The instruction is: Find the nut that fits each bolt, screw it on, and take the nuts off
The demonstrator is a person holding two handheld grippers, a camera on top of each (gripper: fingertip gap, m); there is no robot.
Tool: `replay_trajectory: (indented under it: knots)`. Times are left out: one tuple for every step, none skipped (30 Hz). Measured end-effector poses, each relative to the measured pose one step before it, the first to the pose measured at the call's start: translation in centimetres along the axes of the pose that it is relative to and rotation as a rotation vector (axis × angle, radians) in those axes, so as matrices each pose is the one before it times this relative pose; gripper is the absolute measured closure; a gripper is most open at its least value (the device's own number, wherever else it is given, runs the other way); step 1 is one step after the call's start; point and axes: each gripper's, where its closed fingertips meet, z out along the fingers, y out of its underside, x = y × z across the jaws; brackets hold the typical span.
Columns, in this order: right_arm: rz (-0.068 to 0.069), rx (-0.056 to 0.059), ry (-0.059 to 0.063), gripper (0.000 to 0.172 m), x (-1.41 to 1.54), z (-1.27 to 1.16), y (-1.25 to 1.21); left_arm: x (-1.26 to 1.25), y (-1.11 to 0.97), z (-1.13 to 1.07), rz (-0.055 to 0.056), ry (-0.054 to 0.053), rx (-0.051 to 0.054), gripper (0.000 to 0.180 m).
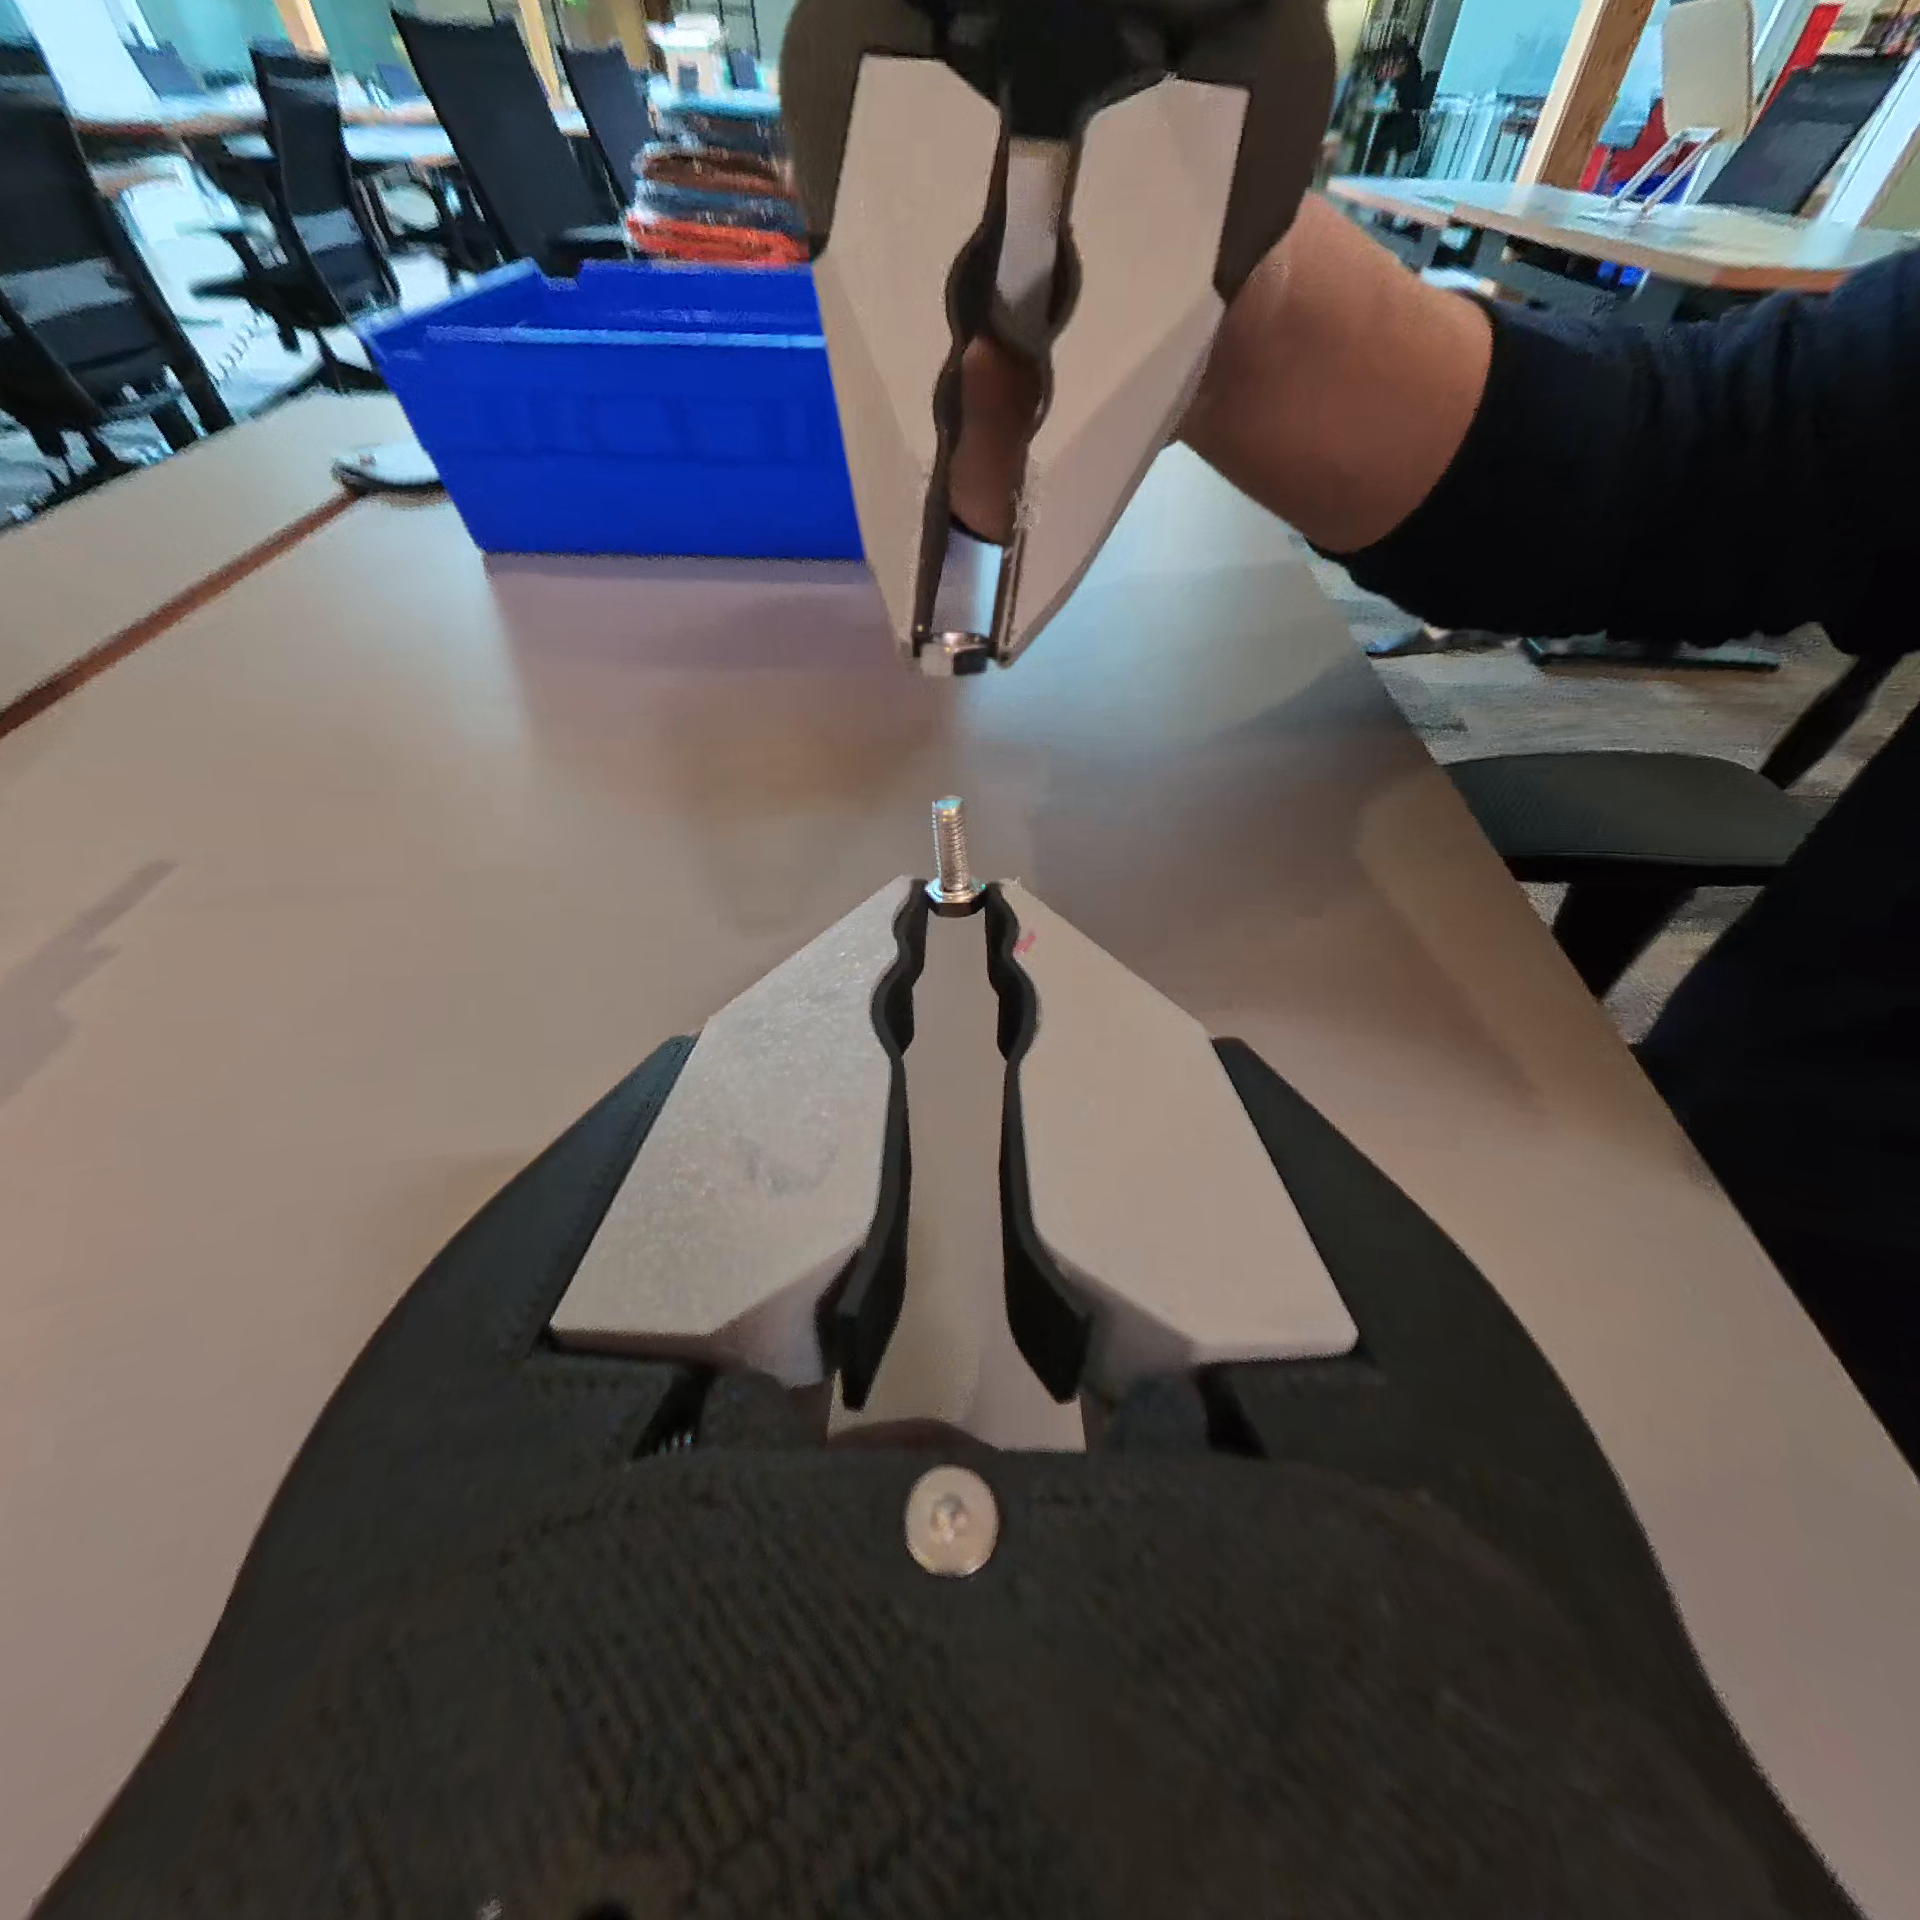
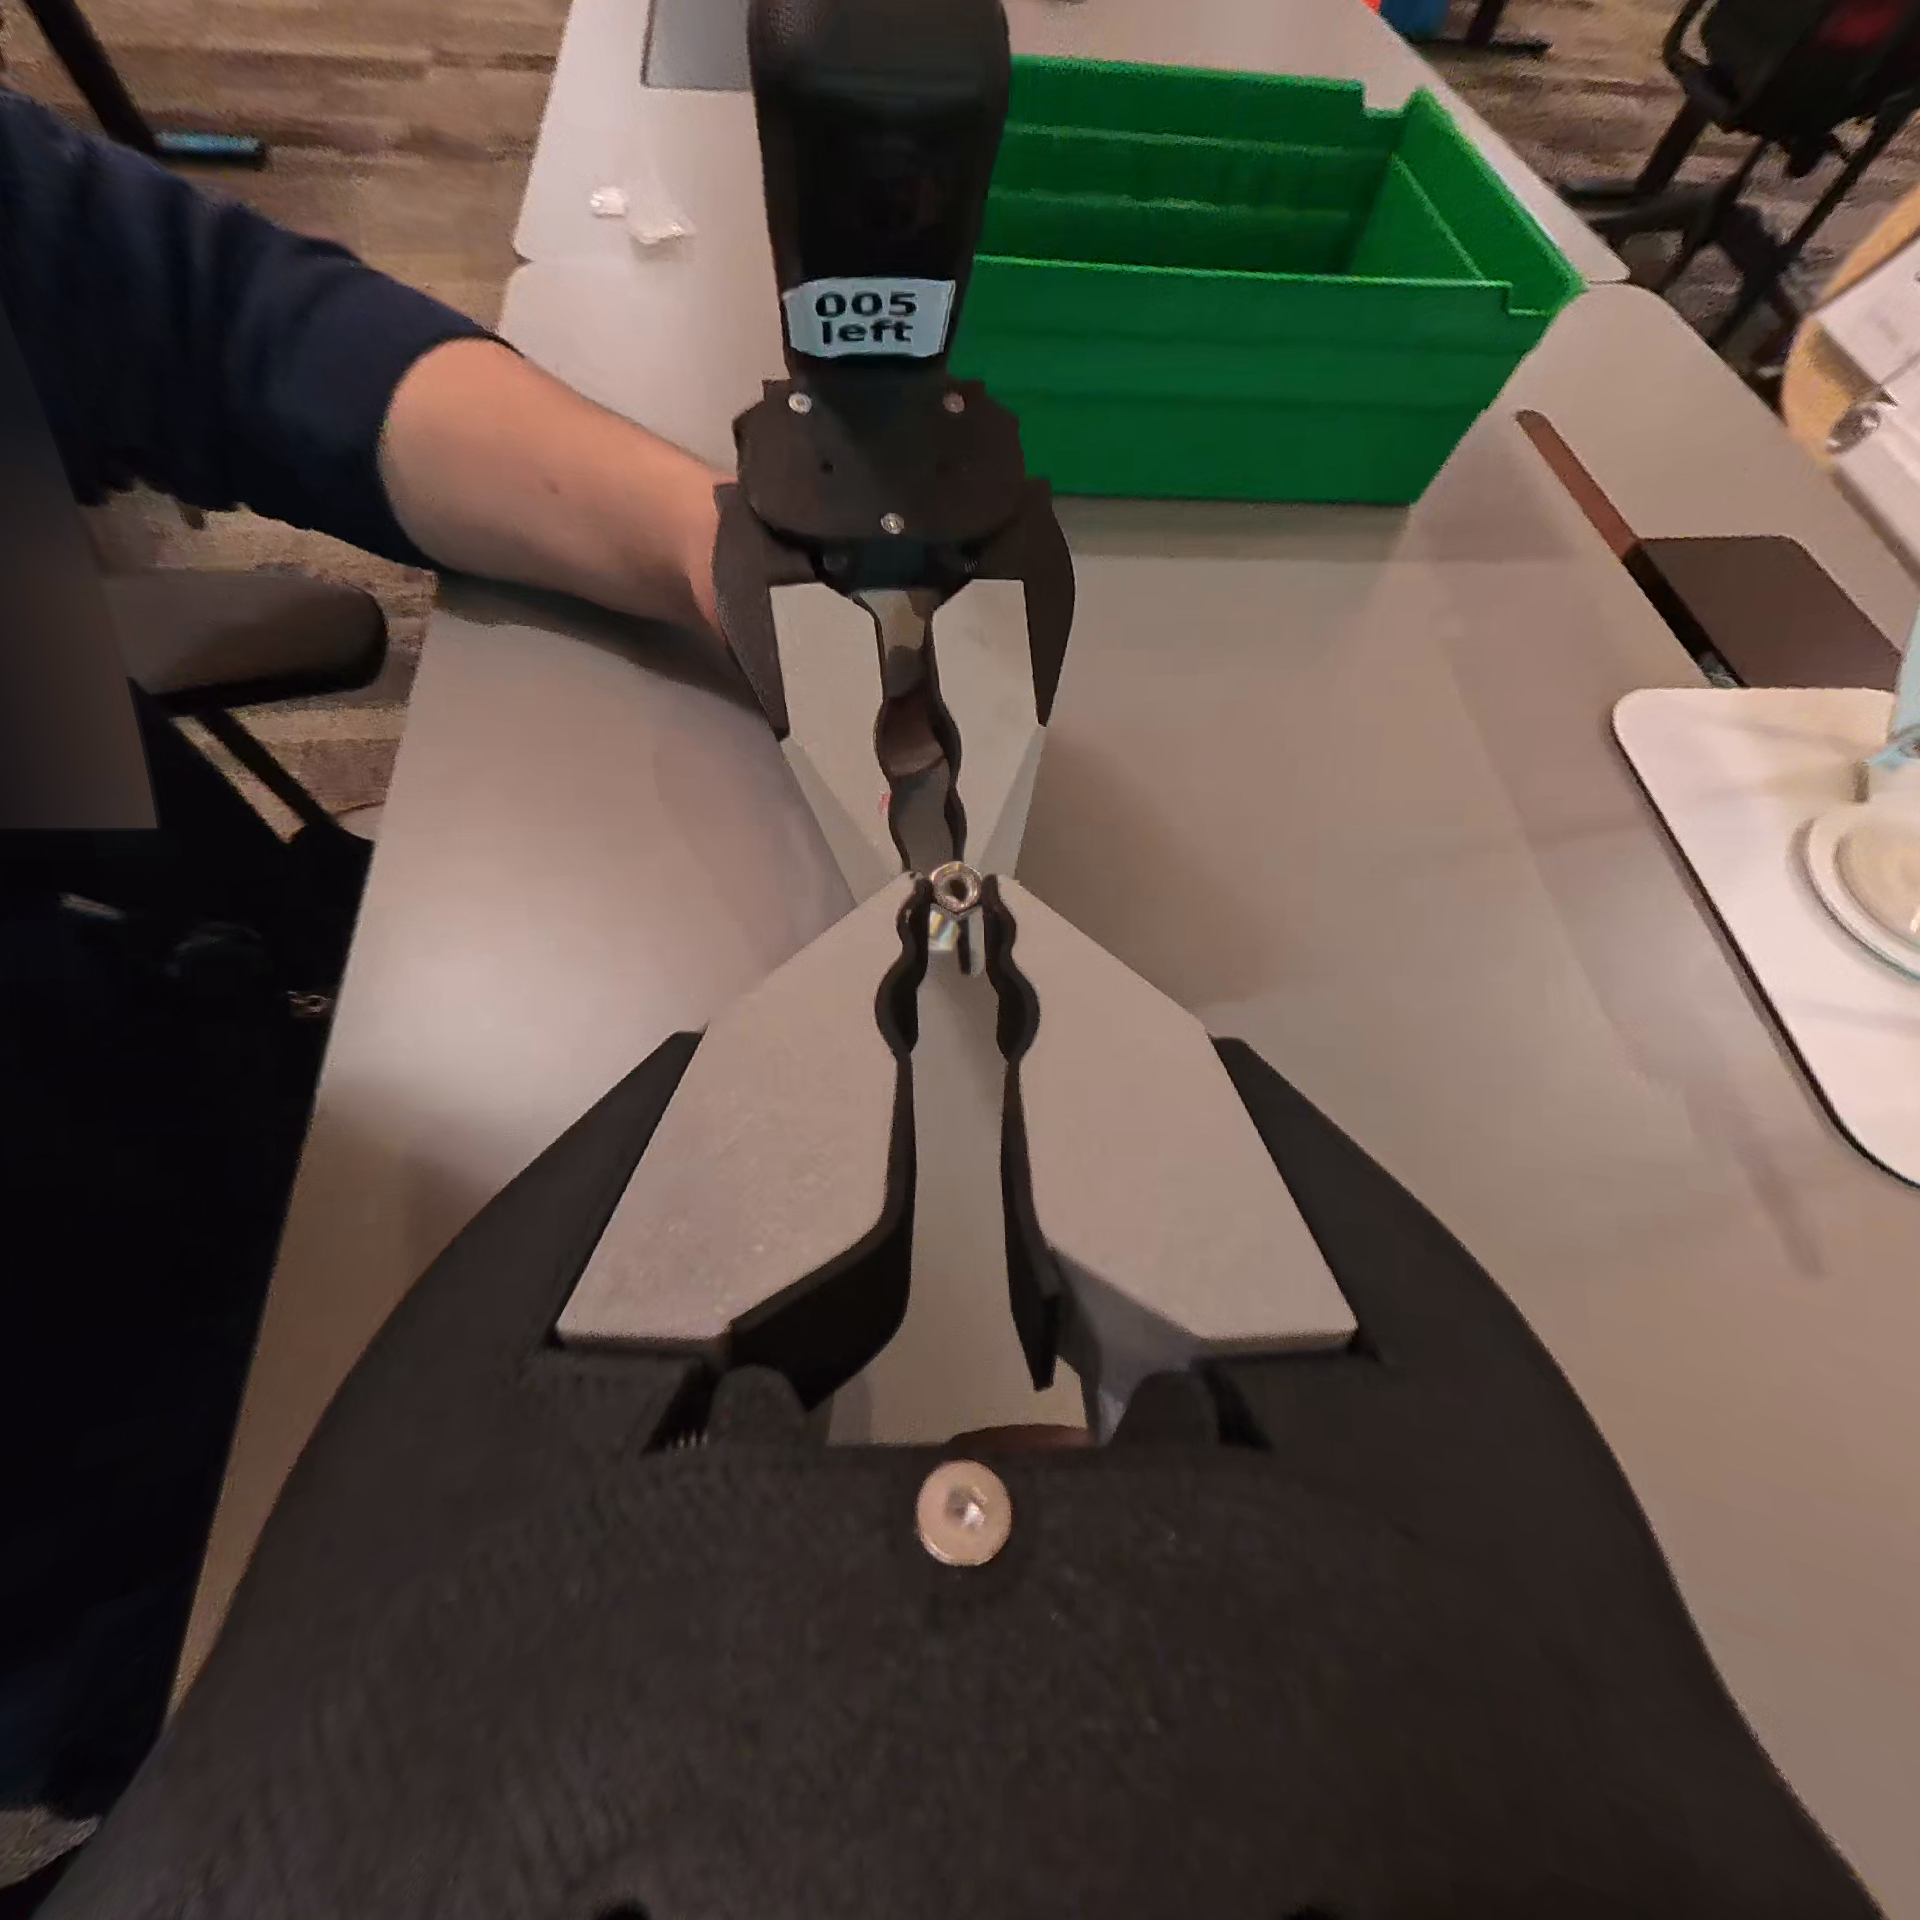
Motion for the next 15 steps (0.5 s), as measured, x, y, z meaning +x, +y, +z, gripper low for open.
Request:
replay_trajectory:
  knots:
    - [-0.0023,-0.0052,-0.0163,0.165,-0.194,0.058,-0.383,0.110,-0.562,-0.106,0.0101,-0.0028,0.0322,0.172]
    - [-0.0023,-0.0035,-0.0139,0.165,-0.198,0.047,-0.341,0.164,-0.644,-0.139,0.0036,0.0042,0.0375,0.172]
    - [-0.0005,-0.0032,-0.0080,0.165,-0.110,0.011,-0.333,0.172,-0.603,-0.136,-0.0026,0.0068,0.0356,0.172]
    - [0.0003,-0.0039,-0.0037,0.165,-0.036,-0.036,-0.345,0.104,-0.447,-0.109,-0.0068,0.0057,0.0249,0.172]
    - [-0.0035,-0.0033,-0.0029,0.165,-0.046,-0.079,-0.364,-0.013,-0.236,-0.075,-0.0063,-0.0001,0.0115,0.172]
    - [-0.0087,-0.0073,-0.0032,0.165,-0.059,-0.101,-0.327,-0.094,-0.076,-0.042,-0.0036,-0.0056,0.0014,0.172]
    - [-0.0134,-0.0153,0.0032,0.165,0.017,-0.093,-0.204,-0.082,0.003,-0.044,-0.0015,-0.0042,-0.0030,0.172]
    - [-0.0141,-0.0201,0.0084,0.165,0.100,-0.064,-0.078,-0.066,-0.020,-0.047,0.0006,-0.0036,-0.0005,0.172]
    - [-0.0121,-0.0202,0.0028,0.165,0.030,-0.013,-0.020,-0.041,-0.057,-0.040,0.0011,-0.0029,0.0023,0.172]
    - [-0.0097,-0.0136,0.0011,0.165,0.012,0.035,-0.032,-0.026,-0.070,-0.037,0.0004,-0.0018,0.0018,0.172]
    - [-0.0038,-0.0117,0.0027,0.165,0.066,0.071,0.031,-0.006,-0.062,-0.023,0.0019,-0.0022,0.0010,0.172]
    - [-0.0005,-0.0122,0.0024,0.165,0.064,0.120,0.111,0.001,-0.062,-0.028,0.0040,-0.0022,0.0003,0.172]
    - [-0.0008,-0.0069,0.0018,0.165,0.050,0.141,0.096,0.061,-0.034,-0.005,0.0052,0.0000,-0.0011,0.172]
    - [0.0008,-0.0058,-0.0005,0.165,0.014,0.143,0.136,0.045,-0.043,-0.005,0.0061,-0.0017,-0.0005,0.172]
    - [0.0003,-0.0043,-0.0034,0.165,-0.036,0.143,0.133,0.042,-0.065,0.010,0.0051,-0.0014,0.0010,0.172]
